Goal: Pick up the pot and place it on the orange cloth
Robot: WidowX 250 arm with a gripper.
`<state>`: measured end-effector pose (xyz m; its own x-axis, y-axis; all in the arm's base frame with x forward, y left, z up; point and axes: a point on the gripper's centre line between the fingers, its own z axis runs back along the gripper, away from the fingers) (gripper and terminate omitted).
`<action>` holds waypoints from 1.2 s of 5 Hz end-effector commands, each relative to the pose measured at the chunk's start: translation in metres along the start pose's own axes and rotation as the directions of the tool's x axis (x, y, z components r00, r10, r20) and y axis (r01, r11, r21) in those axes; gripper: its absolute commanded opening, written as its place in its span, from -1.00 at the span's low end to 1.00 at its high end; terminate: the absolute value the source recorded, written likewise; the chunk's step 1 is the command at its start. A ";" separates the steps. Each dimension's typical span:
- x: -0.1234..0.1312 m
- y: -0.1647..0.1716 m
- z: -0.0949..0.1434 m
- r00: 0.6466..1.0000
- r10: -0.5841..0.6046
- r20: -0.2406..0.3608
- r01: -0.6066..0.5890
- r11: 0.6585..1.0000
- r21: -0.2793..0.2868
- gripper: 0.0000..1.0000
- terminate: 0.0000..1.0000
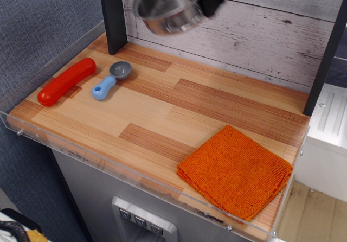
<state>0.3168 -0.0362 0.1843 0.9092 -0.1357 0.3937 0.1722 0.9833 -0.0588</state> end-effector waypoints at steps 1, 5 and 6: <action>-0.055 -0.076 -0.009 0.986 -0.138 -0.095 0.136 0.990 -0.025 -1.00 -1.00; -0.093 -0.086 -0.108 0.919 -0.256 -0.300 0.260 0.965 -0.029 -1.00 -1.00; -0.099 -0.077 -0.112 0.911 -0.251 -0.326 0.261 0.965 -0.014 -1.00 -1.00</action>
<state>0.2589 -0.1202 0.0353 0.9103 -0.4113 0.0473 0.4102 0.9115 0.0307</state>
